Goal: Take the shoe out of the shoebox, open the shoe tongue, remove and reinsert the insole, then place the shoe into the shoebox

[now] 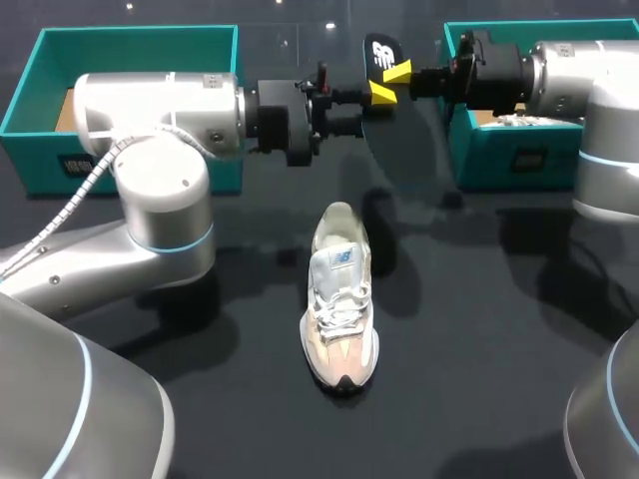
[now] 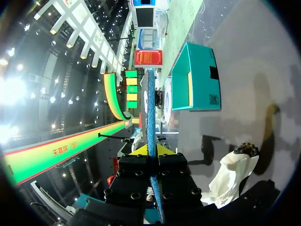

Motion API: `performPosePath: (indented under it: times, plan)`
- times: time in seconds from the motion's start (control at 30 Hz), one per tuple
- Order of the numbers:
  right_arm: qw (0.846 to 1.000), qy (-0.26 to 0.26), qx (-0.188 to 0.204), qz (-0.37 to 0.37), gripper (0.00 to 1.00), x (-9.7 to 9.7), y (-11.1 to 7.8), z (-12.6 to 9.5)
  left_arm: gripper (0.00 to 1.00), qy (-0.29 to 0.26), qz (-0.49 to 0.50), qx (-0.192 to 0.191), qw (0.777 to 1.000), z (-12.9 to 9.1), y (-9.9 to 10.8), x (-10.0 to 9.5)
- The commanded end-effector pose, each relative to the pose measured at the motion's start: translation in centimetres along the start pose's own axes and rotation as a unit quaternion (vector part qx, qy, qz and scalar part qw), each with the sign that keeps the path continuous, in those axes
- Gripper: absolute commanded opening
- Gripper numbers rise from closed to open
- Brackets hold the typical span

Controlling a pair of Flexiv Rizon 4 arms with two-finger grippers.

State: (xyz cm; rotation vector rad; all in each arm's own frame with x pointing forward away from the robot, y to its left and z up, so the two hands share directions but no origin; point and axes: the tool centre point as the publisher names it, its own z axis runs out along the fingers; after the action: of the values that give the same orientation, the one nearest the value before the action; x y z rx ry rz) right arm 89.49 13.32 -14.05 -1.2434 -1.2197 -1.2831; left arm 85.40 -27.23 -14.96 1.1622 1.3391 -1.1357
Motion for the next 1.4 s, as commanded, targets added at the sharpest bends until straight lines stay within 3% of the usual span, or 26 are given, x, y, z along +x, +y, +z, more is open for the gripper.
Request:
performPosePath:
  times: [0.03,0.3,0.37,0.6,0.63,0.7,1.13,1.27,1.4]
  plan:
    - [1.0,-0.002,0.0,0.0,0.0,0.0,0.0,0.0,0.19,0.001,0.002,-0.001,1.0,0.4,0.1,0.0]
    - [1.0,-0.002,0.0,0.0,0.0,0.0,0.0,0.0,0.13,0.001,0.006,-0.001,1.0,0.8,0.5,-0.2]
    - [1.0,-0.002,0.0,0.0,0.0,0.0,0.0,0.0,0.0,0.001,0.006,-0.001,1.0,0.9,0.6,-0.2]
    - [1.0,-0.002,0.0,0.0,0.0,0.0,0.0,0.0,0.0,0.002,0.007,-0.001,1.0,1.0,0.6,-0.2]
    - [1.0,-0.001,0.0,0.0,0.1,0.0,-0.1,0.0,0.0,0.002,0.007,-0.001,1.0,0.9,0.6,-0.2]
    - [1.0,0.002,0.0,-0.001,1.0,0.0,-0.1,0.0,0.0,0.003,0.007,-0.002,1.0,0.6,0.6,-0.2]
    - [0.999,0.004,-0.022,-0.025,1.0,0.2,-2.3,-3.5,0.0,0.018,-0.096,0.008,0.995,-3.9,-0.6,0.1]
    - [1.0,-0.005,-0.018,-0.025,1.0,0.1,-3.2,-4.8,0.0,0.015,-0.205,0.013,0.978,-4.9,-0.6,0.4]
    - [0.999,-0.007,-0.019,-0.025,1.0,0.1,-3.5,-5.1,0.0,-0.014,-0.283,0.051,0.958,-5.7,-0.6,0.6]
